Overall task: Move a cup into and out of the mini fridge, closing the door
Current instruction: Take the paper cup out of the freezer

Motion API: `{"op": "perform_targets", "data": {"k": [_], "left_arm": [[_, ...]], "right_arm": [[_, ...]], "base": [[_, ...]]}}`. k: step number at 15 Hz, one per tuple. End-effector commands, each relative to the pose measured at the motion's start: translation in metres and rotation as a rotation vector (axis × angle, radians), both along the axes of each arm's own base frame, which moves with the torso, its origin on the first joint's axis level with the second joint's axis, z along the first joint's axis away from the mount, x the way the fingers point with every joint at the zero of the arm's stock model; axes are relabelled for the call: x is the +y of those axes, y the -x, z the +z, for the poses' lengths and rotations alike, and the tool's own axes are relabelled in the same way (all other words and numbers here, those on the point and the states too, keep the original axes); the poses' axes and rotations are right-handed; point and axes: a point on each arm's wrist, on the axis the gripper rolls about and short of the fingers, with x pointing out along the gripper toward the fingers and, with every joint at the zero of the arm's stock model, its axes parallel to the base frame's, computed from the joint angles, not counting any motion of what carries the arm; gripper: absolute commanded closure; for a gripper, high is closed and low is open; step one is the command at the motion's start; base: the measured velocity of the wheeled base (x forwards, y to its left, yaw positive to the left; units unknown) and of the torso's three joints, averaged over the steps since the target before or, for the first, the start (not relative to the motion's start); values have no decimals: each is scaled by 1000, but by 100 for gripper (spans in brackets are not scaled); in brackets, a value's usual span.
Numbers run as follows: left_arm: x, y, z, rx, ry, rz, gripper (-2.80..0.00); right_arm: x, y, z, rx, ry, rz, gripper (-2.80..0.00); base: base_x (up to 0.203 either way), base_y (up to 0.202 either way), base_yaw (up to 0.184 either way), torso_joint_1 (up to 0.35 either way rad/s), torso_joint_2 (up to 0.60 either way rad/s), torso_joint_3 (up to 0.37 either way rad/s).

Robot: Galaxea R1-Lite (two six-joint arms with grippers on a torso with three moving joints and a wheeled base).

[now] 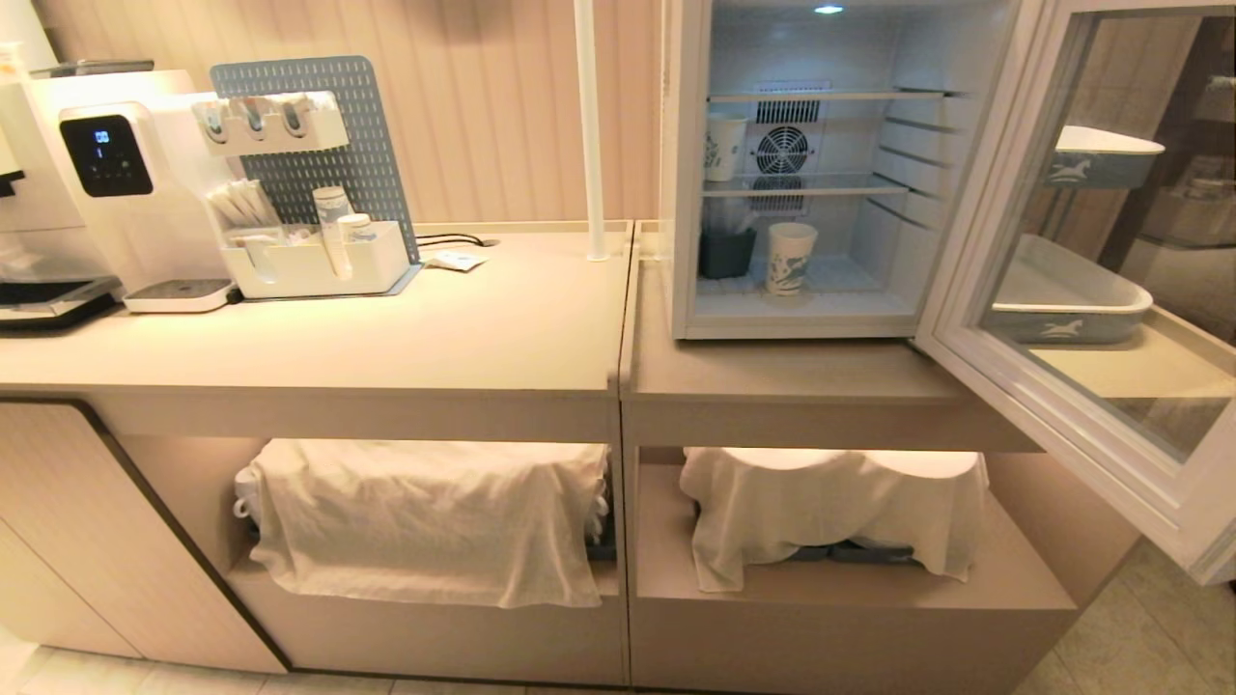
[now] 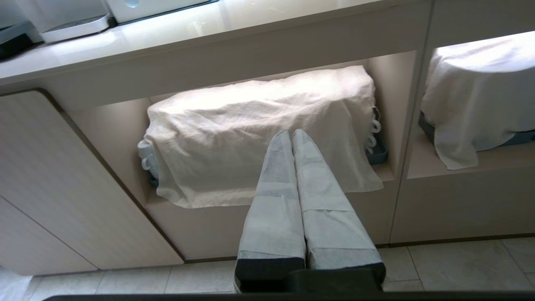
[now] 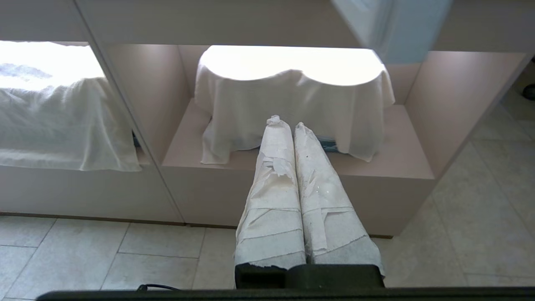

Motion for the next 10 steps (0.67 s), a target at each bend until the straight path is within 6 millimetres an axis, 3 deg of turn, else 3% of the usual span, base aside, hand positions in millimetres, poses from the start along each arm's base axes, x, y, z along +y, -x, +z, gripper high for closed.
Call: {"op": "perform_targets", "data": {"k": [1,10], "left_arm": [[0,0,0,1,-2,0,0],[0,0,0,1,-2,0,0]], "right_arm": [[0,0,0,0,0,1,0],[0,0,-1,2,-1,3,0]], "base": [[0,188,-1,-2,2,4],[0,180,0,3,2,2]]}}
